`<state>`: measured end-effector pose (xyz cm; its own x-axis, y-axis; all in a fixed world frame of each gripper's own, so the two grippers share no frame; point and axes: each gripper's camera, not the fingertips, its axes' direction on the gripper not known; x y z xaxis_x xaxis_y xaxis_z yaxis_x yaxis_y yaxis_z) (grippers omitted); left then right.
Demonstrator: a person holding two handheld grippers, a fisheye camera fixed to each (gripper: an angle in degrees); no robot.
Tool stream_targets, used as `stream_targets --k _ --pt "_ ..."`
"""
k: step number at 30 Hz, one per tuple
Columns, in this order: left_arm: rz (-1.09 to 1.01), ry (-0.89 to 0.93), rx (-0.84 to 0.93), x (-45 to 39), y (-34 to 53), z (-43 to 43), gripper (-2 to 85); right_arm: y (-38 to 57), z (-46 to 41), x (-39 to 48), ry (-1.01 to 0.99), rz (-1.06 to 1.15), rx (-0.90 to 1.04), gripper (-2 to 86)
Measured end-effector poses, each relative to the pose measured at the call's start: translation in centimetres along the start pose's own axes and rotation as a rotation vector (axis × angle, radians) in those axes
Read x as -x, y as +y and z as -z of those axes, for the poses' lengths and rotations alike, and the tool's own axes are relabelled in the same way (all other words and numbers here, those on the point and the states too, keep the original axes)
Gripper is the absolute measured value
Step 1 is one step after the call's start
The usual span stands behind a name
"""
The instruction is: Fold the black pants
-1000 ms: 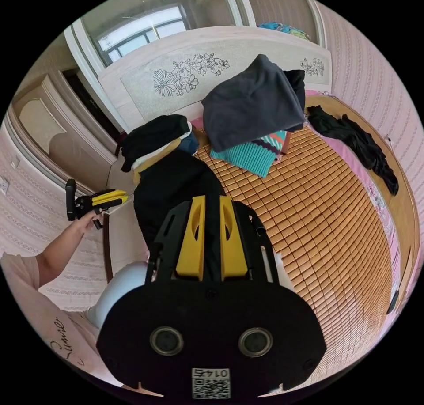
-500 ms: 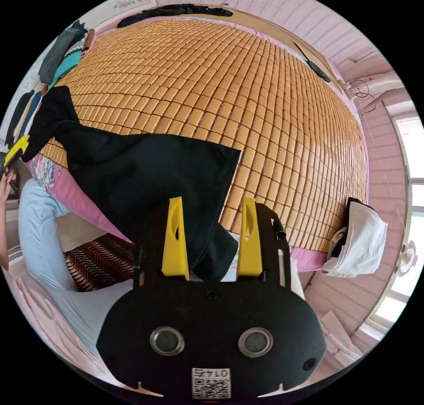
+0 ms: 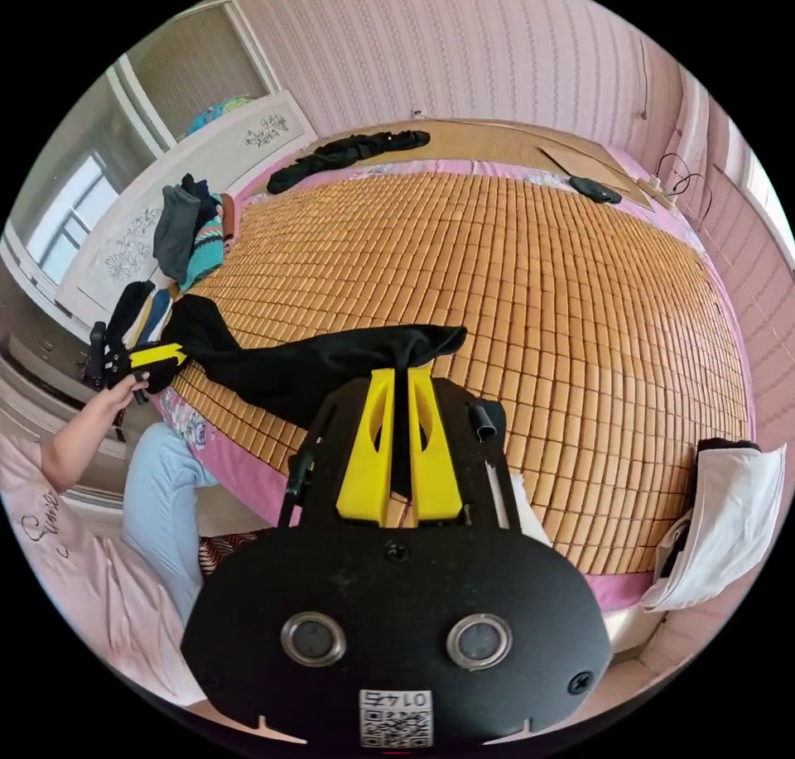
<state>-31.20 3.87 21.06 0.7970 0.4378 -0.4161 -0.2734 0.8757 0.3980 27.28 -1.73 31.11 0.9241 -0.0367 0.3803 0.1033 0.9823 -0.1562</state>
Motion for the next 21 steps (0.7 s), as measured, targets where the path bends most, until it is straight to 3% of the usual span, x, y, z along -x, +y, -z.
stream_targets --k 2,4,12,16,21 --pt "-0.047 -0.001 -0.088 -0.7 0.4 2.7 -0.7 0.8 4.8 0.2 0.033 0.094 -0.181 1.8" --pt "-0.051 0.082 -0.107 -1.7 1.6 3.6 -0.6 2.9 6.7 -0.3 0.064 0.114 -0.234 1.6" --pt "0.026 0.373 0.13 -5.6 5.8 -4.1 2.0 17.5 3.8 -9.8 0.078 -0.396 0.08 0.7" --pt "0.003 0.325 0.096 -5.2 5.0 -2.5 2.7 18.3 5.4 -11.3 0.088 -0.419 0.089 0.7" --pt "0.002 0.155 0.073 -2.8 2.0 -3.3 3.6 10.6 2.8 -8.9 0.103 -0.194 0.115 4.0"
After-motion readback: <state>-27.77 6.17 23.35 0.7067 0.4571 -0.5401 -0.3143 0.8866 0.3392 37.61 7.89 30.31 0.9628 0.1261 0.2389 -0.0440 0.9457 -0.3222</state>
